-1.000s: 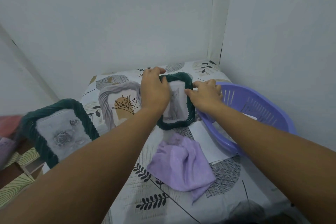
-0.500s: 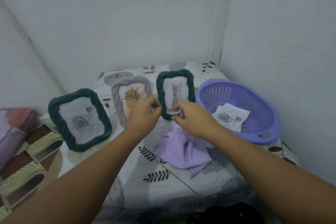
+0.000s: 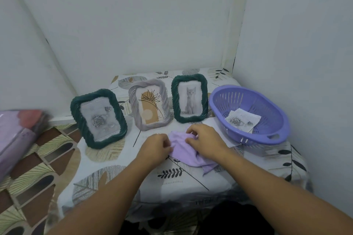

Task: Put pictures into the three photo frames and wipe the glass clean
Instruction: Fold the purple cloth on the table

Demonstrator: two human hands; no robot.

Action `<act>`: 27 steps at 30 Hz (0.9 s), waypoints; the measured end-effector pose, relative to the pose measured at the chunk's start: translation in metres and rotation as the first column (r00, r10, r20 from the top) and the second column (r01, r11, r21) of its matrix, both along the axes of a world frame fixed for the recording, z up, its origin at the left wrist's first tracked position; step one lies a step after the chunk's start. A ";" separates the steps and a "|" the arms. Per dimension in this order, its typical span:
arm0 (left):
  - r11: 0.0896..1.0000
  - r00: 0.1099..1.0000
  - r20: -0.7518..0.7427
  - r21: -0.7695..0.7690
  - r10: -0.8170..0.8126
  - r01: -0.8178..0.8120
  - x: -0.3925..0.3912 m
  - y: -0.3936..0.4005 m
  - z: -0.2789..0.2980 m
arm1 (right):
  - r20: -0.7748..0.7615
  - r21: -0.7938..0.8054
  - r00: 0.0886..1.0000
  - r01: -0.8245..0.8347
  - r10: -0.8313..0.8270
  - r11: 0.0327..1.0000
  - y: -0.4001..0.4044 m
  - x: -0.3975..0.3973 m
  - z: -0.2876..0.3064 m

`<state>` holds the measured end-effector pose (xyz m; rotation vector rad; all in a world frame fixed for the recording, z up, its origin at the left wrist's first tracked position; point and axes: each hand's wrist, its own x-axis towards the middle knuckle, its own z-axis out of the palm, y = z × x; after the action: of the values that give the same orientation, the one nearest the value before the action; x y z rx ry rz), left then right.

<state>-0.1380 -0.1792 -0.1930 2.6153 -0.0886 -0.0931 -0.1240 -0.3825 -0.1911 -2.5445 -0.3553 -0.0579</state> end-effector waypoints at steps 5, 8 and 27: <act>0.922 0.992 -0.014 -0.368 0.126 -0.122 -0.011 0.006 0.011 | 0.054 0.049 0.999 -0.002 -0.001 0.999 0.003 -0.009 -0.004; 0.714 0.965 -0.103 -0.654 0.241 -0.248 -0.018 0.012 0.032 | 0.172 0.170 0.984 -0.068 0.038 0.983 0.013 -0.016 0.003; 0.868 0.960 0.199 -0.420 -0.197 0.265 -0.038 0.069 0.129 | 0.250 0.446 0.915 -0.399 0.316 0.801 0.075 -0.008 0.081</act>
<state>-0.1759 -0.1106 -0.0636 2.1382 -0.4284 0.0382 -0.1319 -0.3080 -0.1102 -1.9360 -0.7808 -0.1899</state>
